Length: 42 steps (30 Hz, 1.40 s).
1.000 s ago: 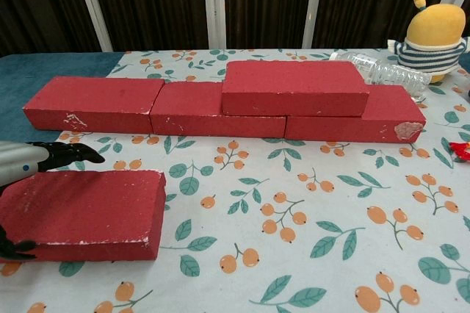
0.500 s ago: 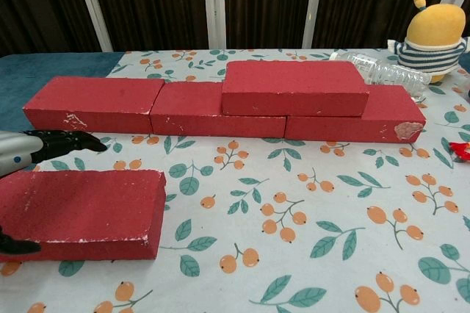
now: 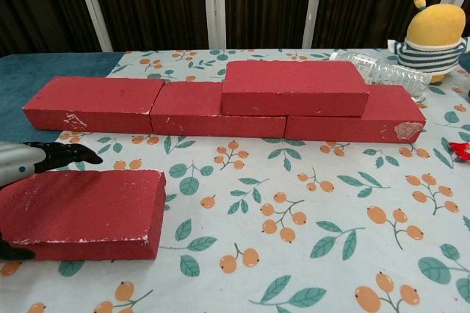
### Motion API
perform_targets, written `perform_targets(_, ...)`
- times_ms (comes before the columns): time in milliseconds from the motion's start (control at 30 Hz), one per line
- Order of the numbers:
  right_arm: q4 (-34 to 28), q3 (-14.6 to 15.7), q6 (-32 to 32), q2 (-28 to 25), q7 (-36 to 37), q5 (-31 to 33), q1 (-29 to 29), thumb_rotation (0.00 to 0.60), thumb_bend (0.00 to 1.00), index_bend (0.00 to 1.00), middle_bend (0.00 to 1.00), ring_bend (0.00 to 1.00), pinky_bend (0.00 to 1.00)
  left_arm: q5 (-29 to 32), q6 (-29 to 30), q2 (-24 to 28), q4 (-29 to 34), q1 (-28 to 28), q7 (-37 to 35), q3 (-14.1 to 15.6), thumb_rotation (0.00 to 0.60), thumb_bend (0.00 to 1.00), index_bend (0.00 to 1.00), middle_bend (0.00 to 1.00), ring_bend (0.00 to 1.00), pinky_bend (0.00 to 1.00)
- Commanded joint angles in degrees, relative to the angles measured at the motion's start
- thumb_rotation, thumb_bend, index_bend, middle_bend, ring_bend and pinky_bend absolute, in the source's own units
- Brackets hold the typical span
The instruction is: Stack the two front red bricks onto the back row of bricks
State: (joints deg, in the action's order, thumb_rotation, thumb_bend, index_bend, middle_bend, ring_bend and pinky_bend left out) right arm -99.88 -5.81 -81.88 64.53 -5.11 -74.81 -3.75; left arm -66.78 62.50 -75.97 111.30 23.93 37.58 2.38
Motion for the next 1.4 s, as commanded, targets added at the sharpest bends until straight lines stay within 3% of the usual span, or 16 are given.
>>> perform_targets(33, 0.0, 0.0, 0.2, 0.0, -0.1, 0.0, -0.1, 0.600, 0.06, 0.00, 0.00, 0.00, 0.00, 3.9, -0.3, -0.7, -0.3, 1.1, 2.1, -1.0, 0.600, 0.00, 0.00, 0.00, 0.00, 0.00)
perform_targets(233, -0.1, 0.0, 0.3, 0.0, -0.7, 0.3, 0.0, 0.600, 0.06, 0.00, 0.00, 0.00, 0.00, 9.4, -1.9, -0.9, -0.7, 3.5, 4.9, -1.6, 0.600, 0.00, 0.00, 0.00, 0.00, 0.00)
perform_targets(533, -0.1, 0.0, 1.2, 0.2, -1.9, 1.1, -0.4, 0.600, 0.06, 0.00, 0.00, 0.00, 0.00, 14.4, 2.1, -2.2, 0.0, 5.2, 10.2, -1.9, 0.600, 0.00, 0.00, 0.00, 0.00, 0.06)
perform_targets(633, -0.1, -0.3, 1.2, 0.3, -2.2, 1.6, -0.5, 0.600, 0.06, 0.00, 0.00, 0.00, 0.00, 15.9, 3.2, -2.7, -0.2, 5.9, 12.0, -1.8, 0.600, 0.00, 0.00, 0.05, 0.02, 0.12)
perform_targets(800, -0.1, -0.4, 1.0, 0.4, -2.4, 1.8, -0.4, 0.600, 0.06, 0.00, 0.00, 0.00, 0.00, 16.6, 4.7, -3.4, -0.5, 6.8, 13.6, -1.9, 0.600, 0.00, 0.04, 0.17, 0.15, 0.22)
perform_targets(1000, -0.3, -0.2, 1.2, 0.4, -3.0, 1.8, -0.5, 0.600, 0.06, 0.00, 0.00, 0.00, 0.00, 21.9, 4.0, -3.2, -0.4, 9.8, 17.6, -2.9, 0.600, 0.00, 0.12, 0.23, 0.17, 0.23)
perform_targets(1133, -0.4, -0.3, 1.1, 0.3, -2.9, 1.8, -0.4, 0.600, 0.06, 0.00, 0.00, 0.00, 0.00, 25.2, 2.8, -2.1, 0.4, 12.0, 18.7, -3.8, 0.600, 0.00, 0.18, 0.32, 0.21, 0.24)
perform_targets(1400, -0.3, -0.3, 1.5, 0.4, -3.3, 2.2, -0.6, 0.600, 0.06, 0.00, 0.00, 0.00, 0.00, 29.6, -2.6, 3.2, 2.7, 17.6, 18.4, -5.9, 0.600, 0.00, 0.24, 0.37, 0.26, 0.26)
